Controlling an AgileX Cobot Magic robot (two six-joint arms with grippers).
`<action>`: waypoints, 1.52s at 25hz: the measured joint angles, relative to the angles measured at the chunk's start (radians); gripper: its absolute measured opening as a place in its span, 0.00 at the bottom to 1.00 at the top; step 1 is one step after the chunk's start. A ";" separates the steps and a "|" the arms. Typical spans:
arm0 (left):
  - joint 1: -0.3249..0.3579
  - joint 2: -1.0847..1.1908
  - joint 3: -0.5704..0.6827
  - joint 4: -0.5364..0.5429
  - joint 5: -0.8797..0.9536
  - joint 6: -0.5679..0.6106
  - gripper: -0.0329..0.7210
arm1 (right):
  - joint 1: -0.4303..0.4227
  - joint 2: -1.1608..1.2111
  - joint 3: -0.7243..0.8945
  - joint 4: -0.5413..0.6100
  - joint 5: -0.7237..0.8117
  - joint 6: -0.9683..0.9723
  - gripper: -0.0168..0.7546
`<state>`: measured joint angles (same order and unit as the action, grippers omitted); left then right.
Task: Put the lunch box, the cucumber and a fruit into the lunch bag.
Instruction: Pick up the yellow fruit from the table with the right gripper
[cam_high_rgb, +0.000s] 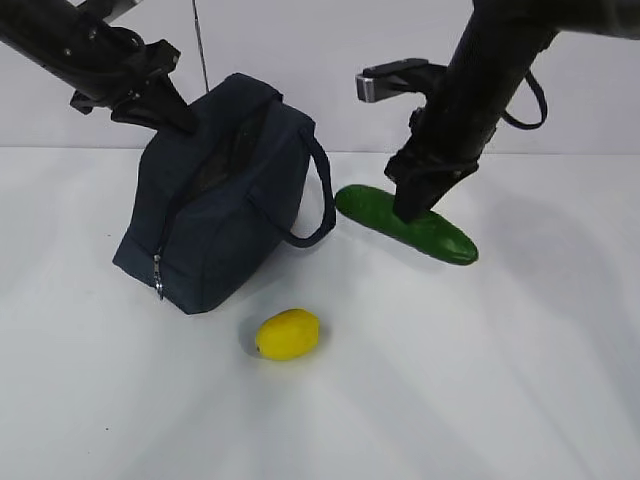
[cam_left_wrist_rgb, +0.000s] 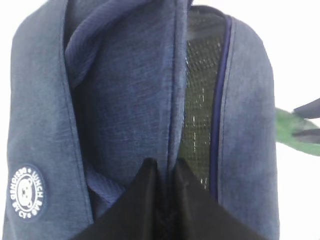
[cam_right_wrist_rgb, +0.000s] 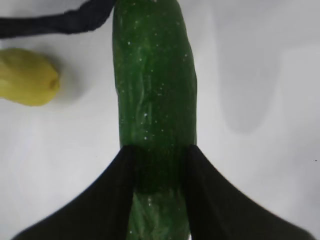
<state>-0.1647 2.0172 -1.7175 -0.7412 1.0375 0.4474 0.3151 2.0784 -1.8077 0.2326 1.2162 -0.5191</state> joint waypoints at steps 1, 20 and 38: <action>0.000 0.000 0.000 0.000 -0.006 0.000 0.08 | 0.000 -0.008 -0.011 -0.002 0.001 0.037 0.36; 0.000 0.000 0.000 0.002 -0.025 0.000 0.08 | 0.002 -0.077 -0.145 0.607 -0.011 0.504 0.35; 0.000 0.000 0.000 -0.027 -0.044 0.000 0.08 | 0.002 0.191 -0.147 0.887 -0.153 0.510 0.35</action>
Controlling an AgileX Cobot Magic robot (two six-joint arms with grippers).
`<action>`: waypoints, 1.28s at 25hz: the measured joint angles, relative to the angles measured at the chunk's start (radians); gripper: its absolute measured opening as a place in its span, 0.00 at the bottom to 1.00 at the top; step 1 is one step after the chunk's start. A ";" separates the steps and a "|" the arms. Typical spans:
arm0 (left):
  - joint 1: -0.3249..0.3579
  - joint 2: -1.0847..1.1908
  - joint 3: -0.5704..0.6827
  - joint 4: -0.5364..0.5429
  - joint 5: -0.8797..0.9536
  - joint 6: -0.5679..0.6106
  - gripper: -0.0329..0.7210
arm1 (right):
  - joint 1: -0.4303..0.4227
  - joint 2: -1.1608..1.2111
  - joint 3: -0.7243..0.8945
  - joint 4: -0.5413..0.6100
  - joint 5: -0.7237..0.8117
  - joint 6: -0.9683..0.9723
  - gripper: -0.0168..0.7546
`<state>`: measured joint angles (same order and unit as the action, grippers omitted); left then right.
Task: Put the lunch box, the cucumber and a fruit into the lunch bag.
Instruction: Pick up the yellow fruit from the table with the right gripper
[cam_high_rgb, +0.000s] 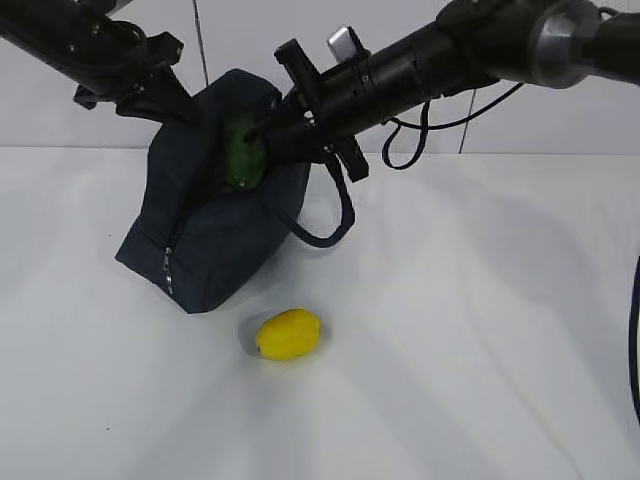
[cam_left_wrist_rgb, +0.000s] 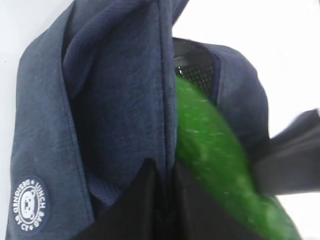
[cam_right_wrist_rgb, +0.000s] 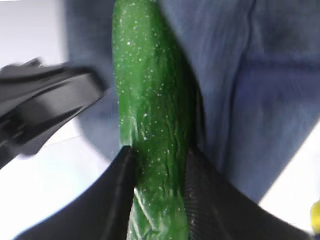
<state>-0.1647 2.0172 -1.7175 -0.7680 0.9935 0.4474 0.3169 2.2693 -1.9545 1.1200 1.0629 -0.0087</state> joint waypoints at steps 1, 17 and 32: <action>0.000 0.000 0.000 -0.002 0.000 0.000 0.08 | 0.000 0.008 0.000 0.008 -0.008 0.000 0.35; 0.000 0.002 0.000 -0.066 0.014 0.000 0.08 | 0.002 0.036 0.000 0.060 -0.291 -0.145 0.35; -0.027 0.004 0.000 -0.079 0.022 0.011 0.08 | 0.041 0.082 0.000 0.145 -0.317 -0.386 0.35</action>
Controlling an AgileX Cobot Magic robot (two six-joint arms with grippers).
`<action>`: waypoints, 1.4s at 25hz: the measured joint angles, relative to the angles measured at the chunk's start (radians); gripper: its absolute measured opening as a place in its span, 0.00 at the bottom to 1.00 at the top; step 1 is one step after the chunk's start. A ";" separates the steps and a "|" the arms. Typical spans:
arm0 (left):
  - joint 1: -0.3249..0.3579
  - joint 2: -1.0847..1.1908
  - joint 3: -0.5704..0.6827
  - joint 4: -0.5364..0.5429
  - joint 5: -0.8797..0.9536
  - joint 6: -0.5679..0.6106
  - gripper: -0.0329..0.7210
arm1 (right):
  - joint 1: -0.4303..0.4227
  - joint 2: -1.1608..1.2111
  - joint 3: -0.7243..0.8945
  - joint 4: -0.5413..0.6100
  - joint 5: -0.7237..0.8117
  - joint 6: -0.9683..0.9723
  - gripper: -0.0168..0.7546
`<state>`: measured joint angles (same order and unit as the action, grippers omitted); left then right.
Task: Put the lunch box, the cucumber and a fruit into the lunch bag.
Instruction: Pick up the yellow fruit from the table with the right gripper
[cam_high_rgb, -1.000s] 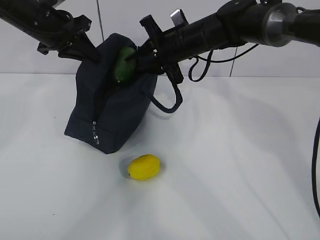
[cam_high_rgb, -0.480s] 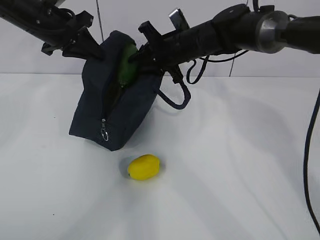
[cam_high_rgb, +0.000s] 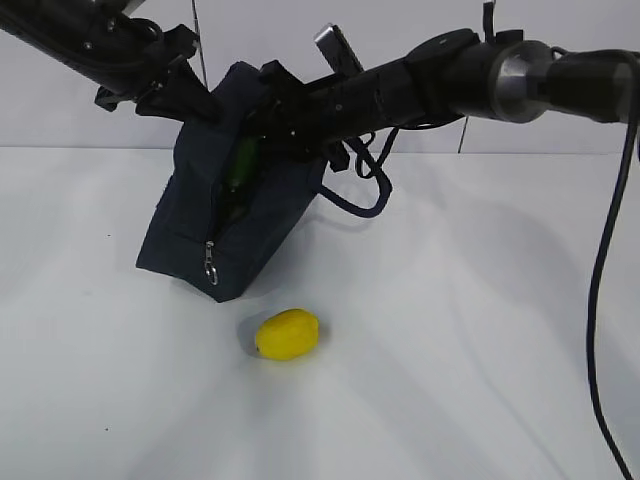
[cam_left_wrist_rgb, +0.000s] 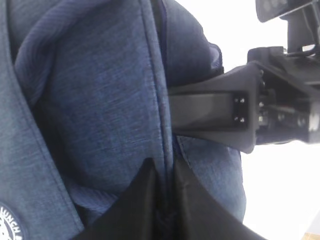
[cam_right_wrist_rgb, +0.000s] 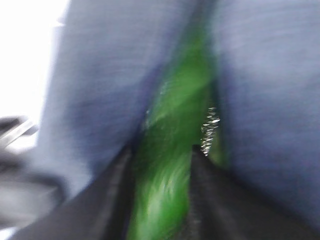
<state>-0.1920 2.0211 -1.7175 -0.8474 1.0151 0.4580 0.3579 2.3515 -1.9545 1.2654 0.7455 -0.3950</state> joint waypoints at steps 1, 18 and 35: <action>0.000 0.000 0.000 0.002 0.000 0.000 0.08 | 0.000 0.001 0.000 0.005 0.003 -0.020 0.35; 0.000 0.000 0.000 0.038 -0.005 0.001 0.08 | -0.020 0.003 -0.001 0.104 0.257 -0.266 0.60; 0.000 0.000 0.000 0.070 -0.009 0.001 0.08 | -0.087 -0.098 -0.079 -0.270 0.456 -0.240 0.52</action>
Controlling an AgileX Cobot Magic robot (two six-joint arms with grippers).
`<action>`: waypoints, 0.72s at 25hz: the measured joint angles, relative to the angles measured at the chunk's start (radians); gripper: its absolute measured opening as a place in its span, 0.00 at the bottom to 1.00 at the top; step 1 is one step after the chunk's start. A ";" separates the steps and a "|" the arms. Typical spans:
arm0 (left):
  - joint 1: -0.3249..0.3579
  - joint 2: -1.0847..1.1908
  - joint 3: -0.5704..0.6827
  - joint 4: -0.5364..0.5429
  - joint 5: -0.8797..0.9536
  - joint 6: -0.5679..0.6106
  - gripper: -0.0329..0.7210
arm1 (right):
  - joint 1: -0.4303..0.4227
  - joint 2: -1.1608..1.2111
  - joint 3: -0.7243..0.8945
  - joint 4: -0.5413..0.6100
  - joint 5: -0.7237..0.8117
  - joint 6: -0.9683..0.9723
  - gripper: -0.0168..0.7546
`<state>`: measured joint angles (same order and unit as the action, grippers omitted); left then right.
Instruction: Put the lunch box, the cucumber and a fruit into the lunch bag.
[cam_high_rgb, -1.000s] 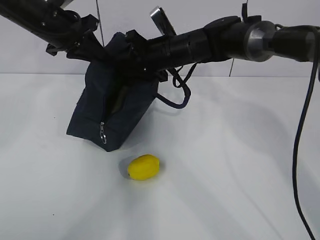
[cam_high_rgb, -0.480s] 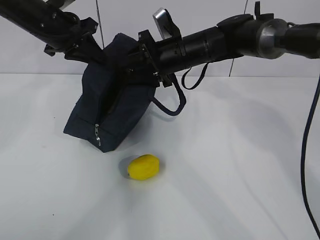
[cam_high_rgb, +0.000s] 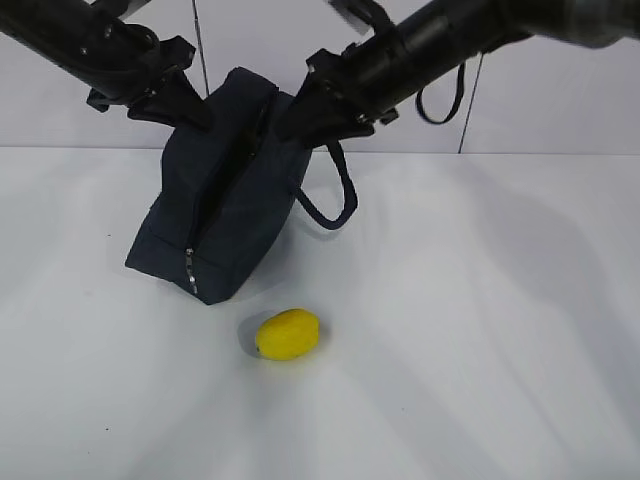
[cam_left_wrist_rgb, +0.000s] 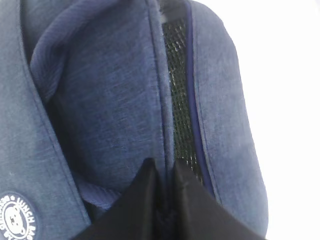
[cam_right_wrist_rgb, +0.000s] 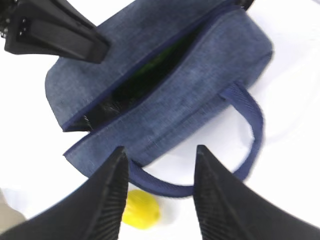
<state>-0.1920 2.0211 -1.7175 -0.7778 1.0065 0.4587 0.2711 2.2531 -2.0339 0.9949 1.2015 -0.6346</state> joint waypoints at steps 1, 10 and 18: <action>0.000 0.000 0.000 0.003 0.000 0.000 0.08 | 0.000 -0.019 -0.021 -0.084 0.007 0.011 0.51; 0.000 0.000 0.000 0.006 -0.016 0.000 0.08 | 0.002 -0.145 -0.122 -0.398 0.032 0.117 0.48; 0.000 0.000 0.000 0.008 -0.018 0.000 0.08 | 0.012 -0.228 -0.126 -0.893 0.044 0.125 0.47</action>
<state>-0.1920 2.0211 -1.7175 -0.7702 0.9884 0.4587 0.2828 2.0250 -2.1602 0.1024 1.2456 -0.5097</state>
